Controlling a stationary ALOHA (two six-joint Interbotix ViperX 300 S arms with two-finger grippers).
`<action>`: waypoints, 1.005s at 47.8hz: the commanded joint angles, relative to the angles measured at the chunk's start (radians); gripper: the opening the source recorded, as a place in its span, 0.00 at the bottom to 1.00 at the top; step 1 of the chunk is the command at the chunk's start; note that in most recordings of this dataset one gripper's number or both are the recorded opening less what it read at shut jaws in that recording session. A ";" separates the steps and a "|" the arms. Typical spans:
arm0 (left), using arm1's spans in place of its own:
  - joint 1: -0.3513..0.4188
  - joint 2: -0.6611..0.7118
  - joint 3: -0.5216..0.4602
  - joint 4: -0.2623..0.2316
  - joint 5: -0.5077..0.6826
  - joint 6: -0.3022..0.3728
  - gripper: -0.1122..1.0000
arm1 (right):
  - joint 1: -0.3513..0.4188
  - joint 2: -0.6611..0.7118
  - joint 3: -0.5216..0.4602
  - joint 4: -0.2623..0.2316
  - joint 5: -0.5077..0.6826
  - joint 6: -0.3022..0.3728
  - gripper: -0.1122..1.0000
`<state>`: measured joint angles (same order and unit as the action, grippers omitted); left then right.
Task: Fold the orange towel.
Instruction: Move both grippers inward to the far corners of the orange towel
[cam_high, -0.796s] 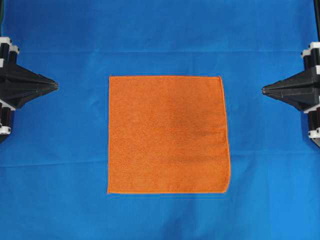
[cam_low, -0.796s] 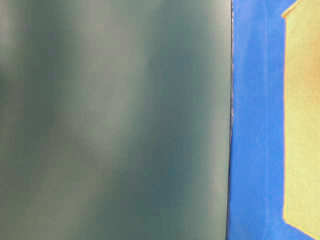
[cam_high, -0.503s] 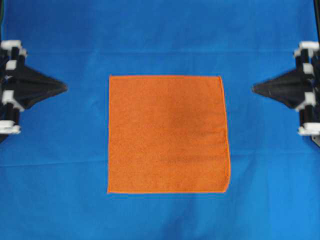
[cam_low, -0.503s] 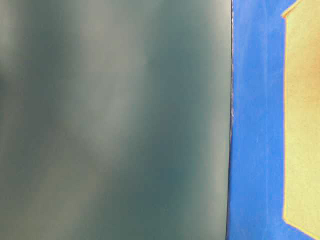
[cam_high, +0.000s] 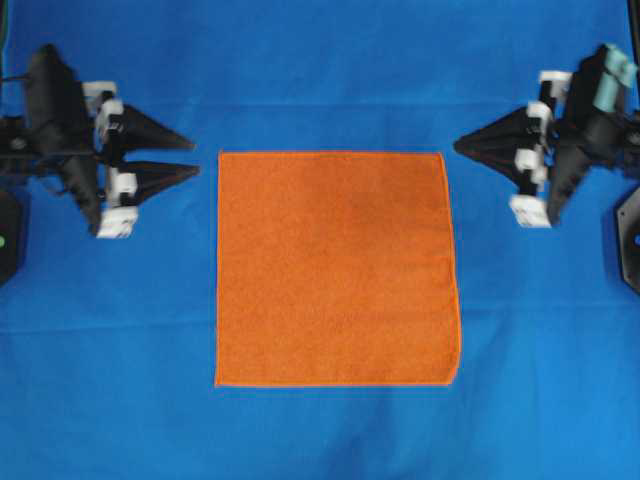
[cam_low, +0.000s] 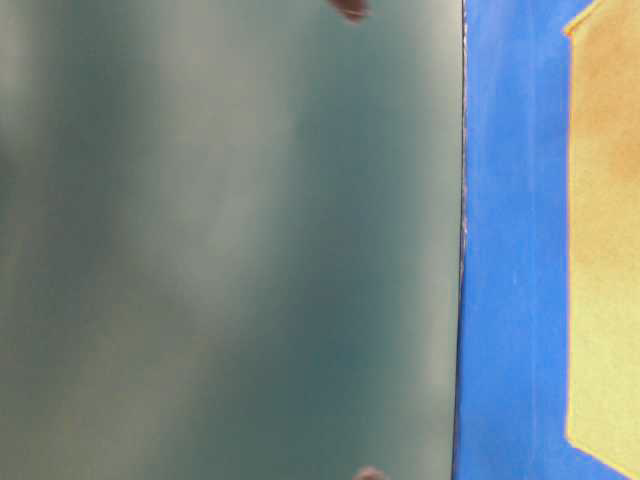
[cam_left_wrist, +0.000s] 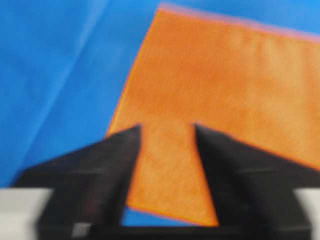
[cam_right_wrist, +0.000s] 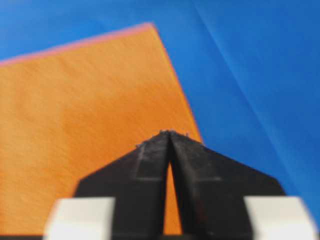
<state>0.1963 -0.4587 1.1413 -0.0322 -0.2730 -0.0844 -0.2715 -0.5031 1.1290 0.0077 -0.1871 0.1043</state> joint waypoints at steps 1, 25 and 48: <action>0.031 0.074 -0.029 -0.002 -0.038 -0.002 0.58 | -0.041 0.087 -0.026 0.003 -0.008 0.002 0.35; 0.104 0.492 -0.094 0.000 -0.229 -0.002 0.90 | -0.117 0.410 -0.069 -0.003 -0.069 -0.006 0.65; 0.114 0.578 -0.126 0.002 -0.153 0.014 0.64 | -0.112 0.506 -0.080 -0.003 -0.100 -0.006 0.41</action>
<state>0.3160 0.1243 1.0247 -0.0322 -0.4479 -0.0721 -0.3850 0.0092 1.0584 0.0061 -0.2807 0.0982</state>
